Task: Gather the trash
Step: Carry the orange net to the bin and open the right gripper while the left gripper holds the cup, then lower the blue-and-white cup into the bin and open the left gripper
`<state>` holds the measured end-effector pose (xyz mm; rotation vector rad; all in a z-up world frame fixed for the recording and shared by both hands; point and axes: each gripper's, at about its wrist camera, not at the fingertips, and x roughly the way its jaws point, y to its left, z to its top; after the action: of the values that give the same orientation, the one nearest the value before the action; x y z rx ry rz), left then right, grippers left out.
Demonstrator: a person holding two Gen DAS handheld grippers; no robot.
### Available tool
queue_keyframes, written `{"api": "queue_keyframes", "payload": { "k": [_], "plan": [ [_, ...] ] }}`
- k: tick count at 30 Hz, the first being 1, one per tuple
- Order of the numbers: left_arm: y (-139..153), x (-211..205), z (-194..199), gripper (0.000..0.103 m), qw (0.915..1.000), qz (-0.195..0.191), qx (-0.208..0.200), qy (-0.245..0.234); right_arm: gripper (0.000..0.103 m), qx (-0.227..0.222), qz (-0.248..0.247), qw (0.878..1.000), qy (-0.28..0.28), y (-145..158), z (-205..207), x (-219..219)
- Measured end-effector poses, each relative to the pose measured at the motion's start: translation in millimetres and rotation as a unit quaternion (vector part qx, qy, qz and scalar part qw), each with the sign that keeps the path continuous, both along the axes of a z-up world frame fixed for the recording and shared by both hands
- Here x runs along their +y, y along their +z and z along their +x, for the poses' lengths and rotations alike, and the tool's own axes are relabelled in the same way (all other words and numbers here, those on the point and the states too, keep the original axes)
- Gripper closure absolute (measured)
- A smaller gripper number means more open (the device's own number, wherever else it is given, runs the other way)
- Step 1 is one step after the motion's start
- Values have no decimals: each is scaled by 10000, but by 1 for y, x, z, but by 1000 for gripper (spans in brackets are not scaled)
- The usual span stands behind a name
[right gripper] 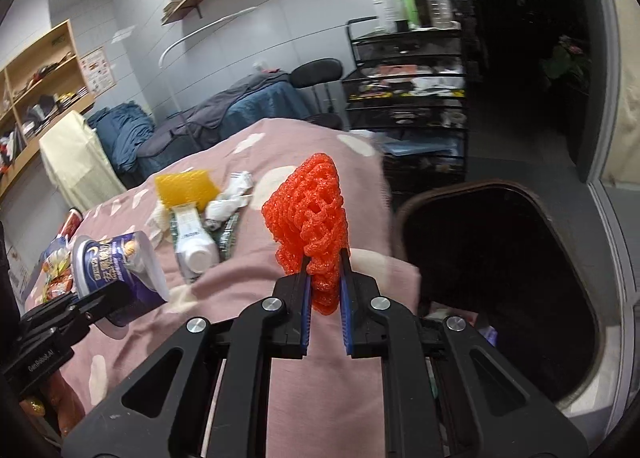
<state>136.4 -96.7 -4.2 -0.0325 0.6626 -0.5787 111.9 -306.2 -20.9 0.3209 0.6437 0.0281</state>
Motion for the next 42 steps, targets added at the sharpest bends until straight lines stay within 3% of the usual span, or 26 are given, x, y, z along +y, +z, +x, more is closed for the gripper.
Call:
{"api": "queue_keyframes", "payload": {
  "k": [8, 20, 21, 25, 26, 42],
  "plan": [
    [1, -33, -3, 95, 9989, 66, -40, -455, 90, 311, 63, 9962, -814, -22, -19, -58],
    [-4, -73, -5, 95, 9959, 204, -17, -878, 88, 1081, 396, 9843, -1336, -78, -15, -100],
    [-4, -77, -6, 95, 9956, 231, -21, -908, 87, 1156, 404, 9832, -1357, -83, -14, -101],
    [-6, -89, -9, 95, 9940, 299, -14, -1052, 40, 1173, 468, 9810, -1473, -92, -19, -102],
    [-7, -91, -9, 95, 9936, 309, -8, -1087, 38, 1161, 450, 9808, -1503, -93, -21, -102],
    [-18, -165, -3, 95, 9804, 507, 293, -1881, 31, 600, 114, 9750, -2137, -69, -54, -119]
  ]
}}
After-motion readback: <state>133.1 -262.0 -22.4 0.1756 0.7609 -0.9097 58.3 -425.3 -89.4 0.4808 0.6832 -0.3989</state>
